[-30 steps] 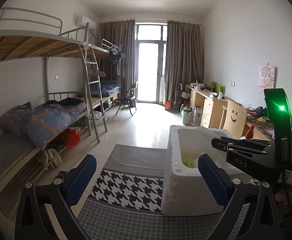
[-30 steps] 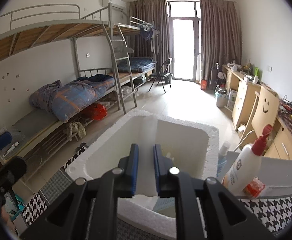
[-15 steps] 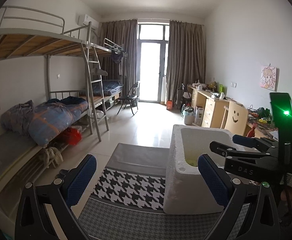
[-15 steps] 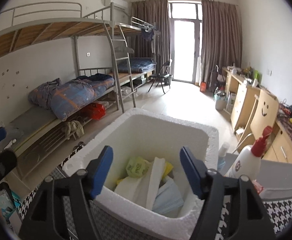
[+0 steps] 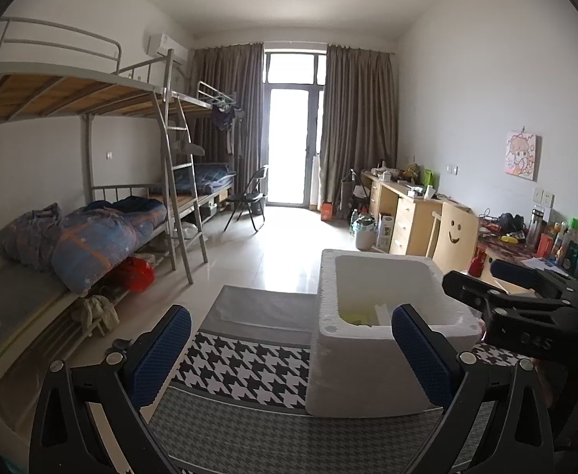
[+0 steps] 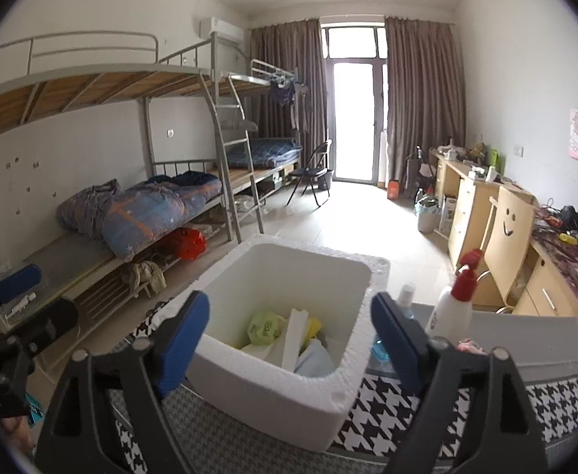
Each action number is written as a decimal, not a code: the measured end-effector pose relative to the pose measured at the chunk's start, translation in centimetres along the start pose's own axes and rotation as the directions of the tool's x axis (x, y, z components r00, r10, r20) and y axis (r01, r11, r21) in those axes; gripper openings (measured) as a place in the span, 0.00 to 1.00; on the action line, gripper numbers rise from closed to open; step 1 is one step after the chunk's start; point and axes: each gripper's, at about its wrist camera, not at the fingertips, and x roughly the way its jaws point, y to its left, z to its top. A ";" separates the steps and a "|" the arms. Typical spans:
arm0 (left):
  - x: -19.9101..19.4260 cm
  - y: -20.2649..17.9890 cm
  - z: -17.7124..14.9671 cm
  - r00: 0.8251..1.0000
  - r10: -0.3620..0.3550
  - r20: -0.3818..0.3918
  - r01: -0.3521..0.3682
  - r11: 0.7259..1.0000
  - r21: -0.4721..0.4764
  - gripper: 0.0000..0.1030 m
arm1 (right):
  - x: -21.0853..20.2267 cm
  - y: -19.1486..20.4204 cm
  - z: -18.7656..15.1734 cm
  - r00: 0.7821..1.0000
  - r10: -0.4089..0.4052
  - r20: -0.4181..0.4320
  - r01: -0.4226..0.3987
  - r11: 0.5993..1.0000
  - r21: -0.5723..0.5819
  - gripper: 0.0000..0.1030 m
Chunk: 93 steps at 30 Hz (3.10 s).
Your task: Organize soft objects
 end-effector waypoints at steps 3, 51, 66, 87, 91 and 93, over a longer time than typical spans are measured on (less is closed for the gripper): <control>-0.5 -0.5 -0.1 1.000 -0.013 0.005 0.013 1.000 0.006 0.99 | -1.1 0.2 -0.2 1.000 0.004 0.020 -0.004 1.000 -0.006 0.90; -9.9 -3.8 -6.2 0.980 -0.159 0.116 0.151 0.986 0.075 0.99 | -14.4 0.1 -10.8 0.969 -0.081 0.235 0.072 0.996 0.049 1.00; -10.5 -3.4 -8.9 0.978 -0.166 0.127 0.159 0.985 0.061 0.99 | -15.8 0.2 -13.9 0.950 -0.186 0.251 0.172 0.982 0.076 1.00; -11.2 -3.5 -10.8 0.984 -0.141 0.111 0.137 0.989 0.047 0.99 | -16.6 0.5 -16.2 0.950 -0.182 0.254 0.167 0.983 0.079 1.00; -11.2 -3.4 -11.4 0.983 -0.151 0.105 0.148 0.988 0.038 0.99 | -16.9 0.9 -16.7 0.945 -0.189 0.266 0.180 0.982 0.057 1.00; -11.3 -3.4 -11.8 0.983 -0.154 0.101 0.149 0.988 0.047 0.99 | -16.9 1.1 -17.2 0.947 -0.185 0.262 0.178 0.983 0.051 1.00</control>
